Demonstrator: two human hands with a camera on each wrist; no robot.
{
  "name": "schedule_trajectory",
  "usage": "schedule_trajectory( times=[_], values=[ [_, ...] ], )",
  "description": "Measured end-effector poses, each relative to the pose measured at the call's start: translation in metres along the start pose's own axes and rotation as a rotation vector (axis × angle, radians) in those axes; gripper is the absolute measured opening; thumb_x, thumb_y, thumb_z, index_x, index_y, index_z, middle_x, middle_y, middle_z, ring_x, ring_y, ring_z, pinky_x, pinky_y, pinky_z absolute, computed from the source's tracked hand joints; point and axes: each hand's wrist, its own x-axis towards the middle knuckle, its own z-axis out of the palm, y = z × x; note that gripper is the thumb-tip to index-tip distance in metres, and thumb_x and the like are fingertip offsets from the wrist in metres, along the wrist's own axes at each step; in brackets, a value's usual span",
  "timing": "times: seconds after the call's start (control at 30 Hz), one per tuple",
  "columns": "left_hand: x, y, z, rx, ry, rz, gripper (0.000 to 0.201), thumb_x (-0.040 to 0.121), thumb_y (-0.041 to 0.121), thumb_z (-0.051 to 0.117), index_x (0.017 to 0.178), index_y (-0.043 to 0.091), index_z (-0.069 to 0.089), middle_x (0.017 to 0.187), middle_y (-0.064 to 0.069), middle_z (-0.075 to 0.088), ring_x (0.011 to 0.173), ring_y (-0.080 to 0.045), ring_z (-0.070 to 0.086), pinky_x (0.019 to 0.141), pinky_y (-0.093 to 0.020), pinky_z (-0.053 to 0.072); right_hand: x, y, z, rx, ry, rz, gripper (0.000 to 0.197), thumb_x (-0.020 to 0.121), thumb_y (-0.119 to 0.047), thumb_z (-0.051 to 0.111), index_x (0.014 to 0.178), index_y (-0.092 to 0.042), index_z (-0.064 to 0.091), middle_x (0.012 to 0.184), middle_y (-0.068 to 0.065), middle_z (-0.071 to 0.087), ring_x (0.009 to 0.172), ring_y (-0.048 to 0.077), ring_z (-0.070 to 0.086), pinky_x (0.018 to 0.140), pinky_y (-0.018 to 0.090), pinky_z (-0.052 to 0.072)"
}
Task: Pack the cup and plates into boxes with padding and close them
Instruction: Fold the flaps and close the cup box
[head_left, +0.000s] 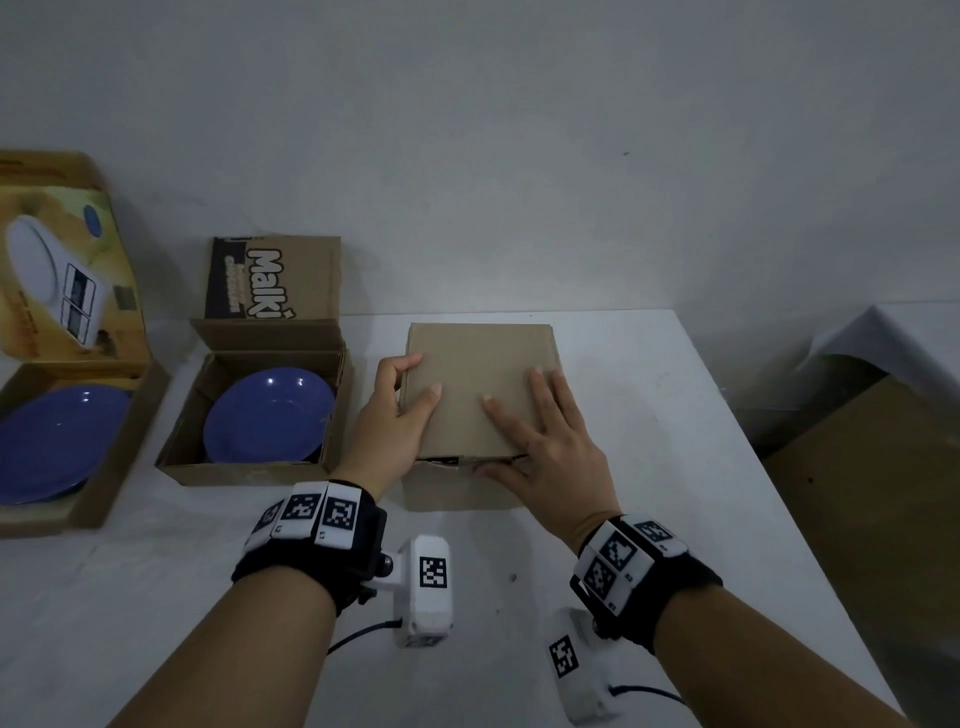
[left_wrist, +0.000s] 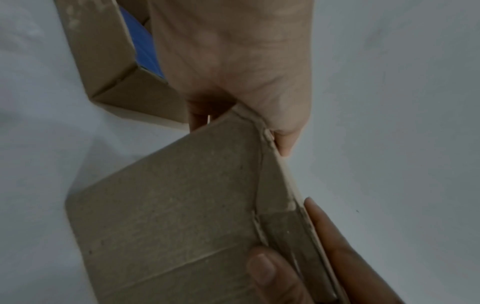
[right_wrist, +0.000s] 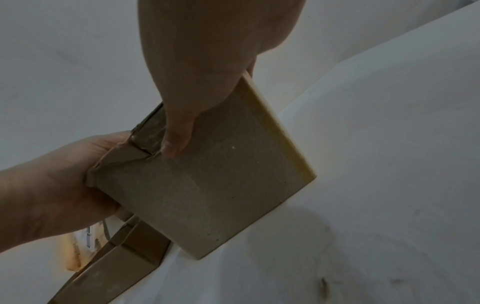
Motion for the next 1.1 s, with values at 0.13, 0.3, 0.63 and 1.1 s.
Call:
schedule_trajectory(
  times=[0.13, 0.3, 0.63, 1.1],
  values=[
    [0.011, 0.005, 0.003, 0.182, -0.073, 0.007, 0.043, 0.097, 0.038, 0.047, 0.138, 0.036, 0.036, 0.13, 0.012, 0.047, 0.115, -0.01, 0.05, 0.102, -0.035, 0.042, 0.017, 0.012, 0.0, -0.019, -0.005, 0.013, 0.064, 0.079, -0.069, 0.041, 0.133, -0.036, 0.052, 0.143, 0.016, 0.044, 0.135, 0.037, 0.037, 0.076, 0.044, 0.056],
    [0.008, 0.008, 0.005, 0.226, -0.119, 0.05, 0.046, 0.098, 0.035, 0.047, 0.142, 0.036, 0.035, 0.143, 0.005, 0.045, 0.129, -0.015, 0.046, 0.107, -0.038, 0.04, 0.035, 0.029, -0.003, -0.056, -0.093, 0.022, 0.068, 0.078, -0.072, 0.037, 0.134, -0.035, 0.05, 0.143, 0.017, 0.044, 0.133, 0.04, 0.038, 0.088, 0.054, 0.05],
    [0.001, -0.009, -0.092, 0.481, 0.173, -0.035, 0.026, 0.093, 0.021, 0.056, 0.119, 0.021, 0.061, 0.12, 0.002, 0.061, 0.11, -0.018, 0.056, 0.088, -0.025, 0.041, 0.059, -0.055, -0.022, 0.012, 0.087, -0.293, 0.042, 0.087, -0.045, 0.05, 0.121, -0.021, 0.058, 0.121, 0.007, 0.058, 0.113, 0.029, 0.052, 0.09, 0.044, 0.039],
    [-0.013, -0.093, -0.232, 0.541, 0.063, -0.07, 0.029, 0.093, 0.007, 0.049, 0.112, 0.014, 0.07, 0.119, -0.004, 0.065, 0.104, -0.02, 0.061, 0.083, -0.019, 0.04, 0.065, -0.173, 0.098, 0.168, -0.396, -0.018, 0.031, 0.093, -0.017, 0.048, 0.12, -0.014, 0.061, 0.123, 0.006, 0.058, 0.115, 0.028, 0.052, 0.094, 0.035, 0.044]
  ],
)
